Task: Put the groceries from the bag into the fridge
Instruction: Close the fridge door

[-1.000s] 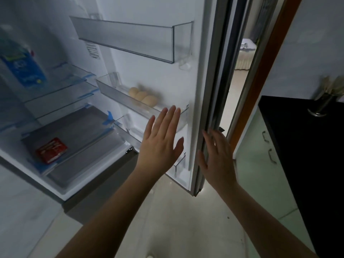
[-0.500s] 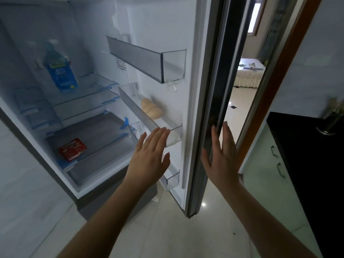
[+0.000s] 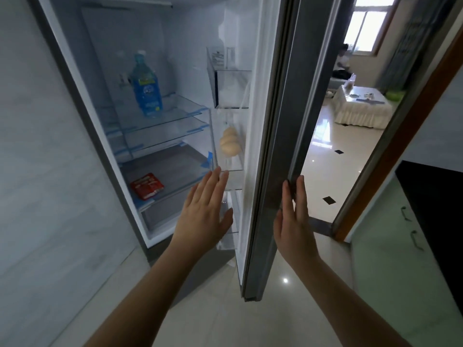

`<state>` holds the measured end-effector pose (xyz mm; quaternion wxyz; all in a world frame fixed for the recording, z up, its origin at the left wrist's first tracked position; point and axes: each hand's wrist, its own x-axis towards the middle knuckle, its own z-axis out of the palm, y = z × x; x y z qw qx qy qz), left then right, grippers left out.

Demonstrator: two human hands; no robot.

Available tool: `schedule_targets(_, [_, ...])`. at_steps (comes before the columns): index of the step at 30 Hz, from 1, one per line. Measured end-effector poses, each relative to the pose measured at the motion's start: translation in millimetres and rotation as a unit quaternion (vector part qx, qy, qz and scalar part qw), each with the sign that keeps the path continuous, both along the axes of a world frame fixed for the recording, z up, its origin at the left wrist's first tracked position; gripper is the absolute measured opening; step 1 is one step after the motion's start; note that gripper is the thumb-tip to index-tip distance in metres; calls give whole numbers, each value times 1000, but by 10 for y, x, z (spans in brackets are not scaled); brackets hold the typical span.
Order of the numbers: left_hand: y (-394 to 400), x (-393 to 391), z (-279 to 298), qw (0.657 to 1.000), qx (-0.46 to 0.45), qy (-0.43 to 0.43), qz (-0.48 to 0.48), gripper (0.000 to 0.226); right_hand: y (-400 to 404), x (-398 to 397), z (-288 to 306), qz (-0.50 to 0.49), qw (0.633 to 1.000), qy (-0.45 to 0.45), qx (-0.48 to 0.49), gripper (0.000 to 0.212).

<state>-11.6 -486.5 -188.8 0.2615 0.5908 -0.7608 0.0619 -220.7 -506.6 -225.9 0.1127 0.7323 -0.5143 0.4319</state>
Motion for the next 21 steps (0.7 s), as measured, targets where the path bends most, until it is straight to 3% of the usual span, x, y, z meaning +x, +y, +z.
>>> schedule_targets(9, [320, 427, -5, 999, -33, 17, -19, 75, 77, 750, -2, 105, 994, -41, -2, 85])
schedule_targets(15, [308, 522, 122, 996, -60, 69, -15, 76, -132, 991, 43, 225, 973, -38, 21, 72])
schedule_targets(21, [129, 598, 128, 981, -118, 114, 100, 77, -586, 1147, 80, 308, 950, -18, 56, 68])
